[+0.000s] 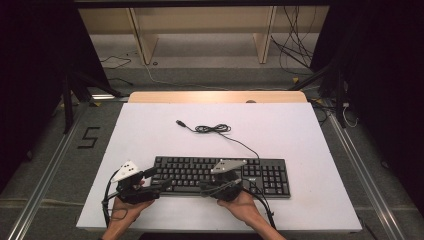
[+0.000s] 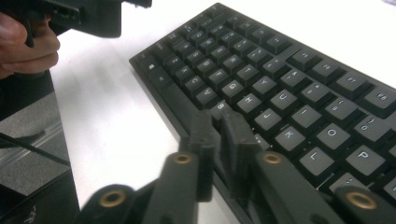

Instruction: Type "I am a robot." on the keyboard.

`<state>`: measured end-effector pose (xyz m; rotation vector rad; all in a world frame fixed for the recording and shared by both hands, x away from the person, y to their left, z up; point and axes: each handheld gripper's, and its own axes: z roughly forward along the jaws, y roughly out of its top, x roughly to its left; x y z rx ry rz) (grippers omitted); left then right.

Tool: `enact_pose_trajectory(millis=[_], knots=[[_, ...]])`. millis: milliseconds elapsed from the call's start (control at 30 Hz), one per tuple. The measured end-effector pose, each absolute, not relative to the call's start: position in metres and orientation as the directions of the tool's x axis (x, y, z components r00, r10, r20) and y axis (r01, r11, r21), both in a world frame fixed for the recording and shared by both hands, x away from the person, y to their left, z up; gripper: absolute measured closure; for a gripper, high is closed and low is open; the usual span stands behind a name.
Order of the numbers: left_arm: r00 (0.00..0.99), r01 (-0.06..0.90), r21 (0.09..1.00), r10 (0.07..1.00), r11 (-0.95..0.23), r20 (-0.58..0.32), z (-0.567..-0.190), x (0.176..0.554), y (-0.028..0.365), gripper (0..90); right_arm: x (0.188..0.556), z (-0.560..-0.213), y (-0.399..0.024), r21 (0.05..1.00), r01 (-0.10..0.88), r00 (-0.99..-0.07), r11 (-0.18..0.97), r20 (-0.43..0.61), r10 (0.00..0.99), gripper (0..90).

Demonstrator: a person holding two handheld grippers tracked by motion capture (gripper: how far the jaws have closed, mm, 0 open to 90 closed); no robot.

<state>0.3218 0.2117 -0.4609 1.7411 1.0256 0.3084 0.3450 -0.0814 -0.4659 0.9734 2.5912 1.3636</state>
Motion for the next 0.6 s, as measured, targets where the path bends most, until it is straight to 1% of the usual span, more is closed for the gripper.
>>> enact_pose_trajectory(millis=[100, 600], knots=[[0.601, 0.487, 0.869, 0.756, -0.091, -0.258, -0.461, 0.322, 0.212, 24.8, 0.345, -0.468, -0.08, 0.753, 0.505, -0.801, 0.422, 0.227, 0.554, 89.9], [0.601, 0.486, 0.87, 0.757, -0.09, -0.257, -0.461, 0.322, 0.212, 24.9, 0.348, -0.479, -0.073, 0.724, 0.513, -0.798, 0.461, 0.206, 0.566, 90.0]])
